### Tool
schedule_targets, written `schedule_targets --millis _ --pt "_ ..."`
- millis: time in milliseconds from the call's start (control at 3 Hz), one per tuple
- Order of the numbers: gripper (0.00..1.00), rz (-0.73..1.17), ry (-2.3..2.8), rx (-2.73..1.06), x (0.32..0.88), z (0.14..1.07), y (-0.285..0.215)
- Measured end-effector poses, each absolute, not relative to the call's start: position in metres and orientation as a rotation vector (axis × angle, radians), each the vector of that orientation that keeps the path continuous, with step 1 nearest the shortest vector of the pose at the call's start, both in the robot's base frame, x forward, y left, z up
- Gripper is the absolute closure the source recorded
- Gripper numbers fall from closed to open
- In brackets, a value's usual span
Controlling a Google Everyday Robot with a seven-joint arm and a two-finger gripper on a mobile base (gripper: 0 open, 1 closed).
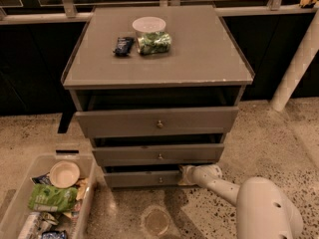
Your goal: Open bottom drawer
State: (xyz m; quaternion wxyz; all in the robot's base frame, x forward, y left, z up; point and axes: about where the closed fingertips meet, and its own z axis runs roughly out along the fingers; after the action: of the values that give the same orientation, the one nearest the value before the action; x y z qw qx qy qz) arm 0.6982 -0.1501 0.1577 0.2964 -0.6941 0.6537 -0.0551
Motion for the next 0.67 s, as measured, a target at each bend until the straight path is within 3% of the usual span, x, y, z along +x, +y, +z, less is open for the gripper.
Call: schedule_targets --millis 667 --pt "0.86 -0.146 1.738 -1.846 0.6981 0.1576 -0.1501"
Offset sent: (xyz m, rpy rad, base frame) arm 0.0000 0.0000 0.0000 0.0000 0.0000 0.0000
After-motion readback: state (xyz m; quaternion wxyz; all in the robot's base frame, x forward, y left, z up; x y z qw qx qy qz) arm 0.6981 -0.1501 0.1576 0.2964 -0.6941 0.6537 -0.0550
